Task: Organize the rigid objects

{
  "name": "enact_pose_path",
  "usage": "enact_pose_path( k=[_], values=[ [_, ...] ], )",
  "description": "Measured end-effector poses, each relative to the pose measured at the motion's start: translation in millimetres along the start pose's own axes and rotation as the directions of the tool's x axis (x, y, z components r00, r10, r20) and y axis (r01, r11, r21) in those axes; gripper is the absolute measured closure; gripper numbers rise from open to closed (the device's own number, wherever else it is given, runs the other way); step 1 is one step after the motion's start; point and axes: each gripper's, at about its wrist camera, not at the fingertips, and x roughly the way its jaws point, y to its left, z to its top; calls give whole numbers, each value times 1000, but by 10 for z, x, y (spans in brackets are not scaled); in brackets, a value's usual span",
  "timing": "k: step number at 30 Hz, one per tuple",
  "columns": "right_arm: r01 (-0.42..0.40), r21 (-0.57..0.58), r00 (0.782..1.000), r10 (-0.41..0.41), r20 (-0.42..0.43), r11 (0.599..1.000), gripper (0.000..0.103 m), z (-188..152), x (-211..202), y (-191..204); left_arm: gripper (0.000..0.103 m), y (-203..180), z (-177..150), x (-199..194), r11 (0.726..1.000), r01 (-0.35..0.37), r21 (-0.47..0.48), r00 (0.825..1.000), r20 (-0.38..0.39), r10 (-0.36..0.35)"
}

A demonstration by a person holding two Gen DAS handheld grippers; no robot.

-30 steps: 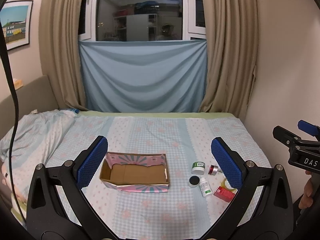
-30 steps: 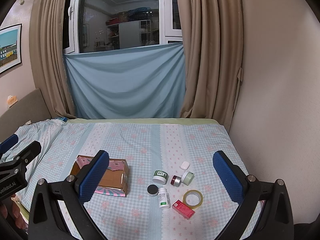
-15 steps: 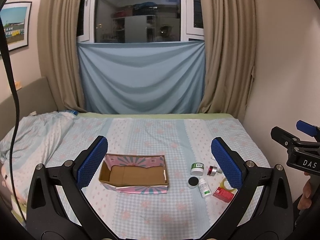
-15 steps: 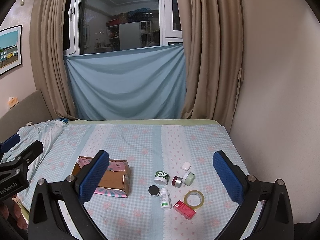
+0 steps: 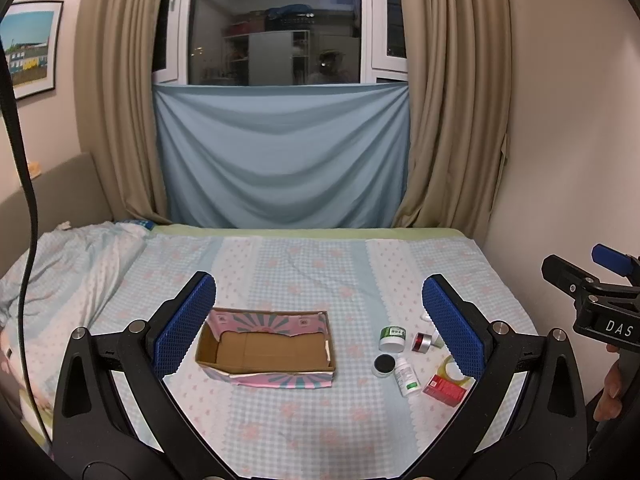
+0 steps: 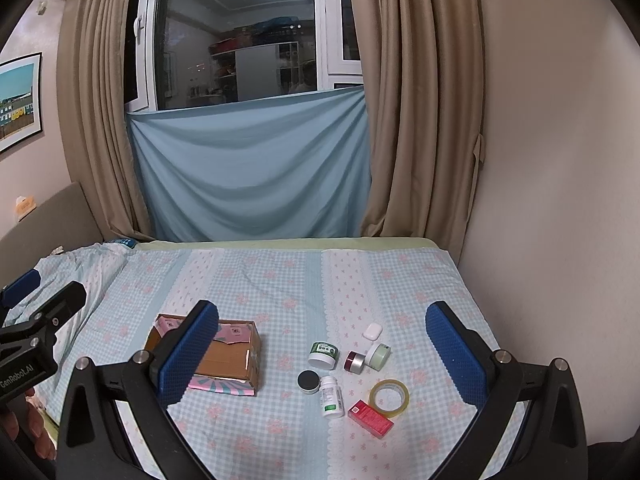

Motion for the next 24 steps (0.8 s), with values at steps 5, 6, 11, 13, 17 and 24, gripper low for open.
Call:
enact_pose_path(
  k=[5, 6, 11, 13, 17, 24],
  values=[
    [1, 2, 1000, -1, -3, 1000, 0, -13, 8, 5, 1, -5, 6, 1, 1000, 1, -1, 1000, 3, -1],
    [1, 2, 1000, -1, -4, 1000, 0, -17, 4, 9, 1, -12, 8, 4, 1000, 1, -1, 1000, 4, -1],
    [7, 12, 1000, -7, -7, 1000, 0, -23, 6, 15, 1, -32, 28, 41, 1000, 14, -3, 1000, -4, -14],
    [27, 21, 1000, -27, -4, 999, 0, -6, -9, 13, 1, -28, 59, 72, 1000, 28, -4, 1000, -11, -28],
    [58, 51, 998, -58, -8, 997, 0, 24, 27, -39, 1, 2, 98, 231, 999, 47, 2, 998, -43, -47],
    [116, 94, 992, -112, -52, 989, 0, -102, 350, -334, 1, -151, -83, 761, 996, 92, -13, 987, -128, -93]
  ],
)
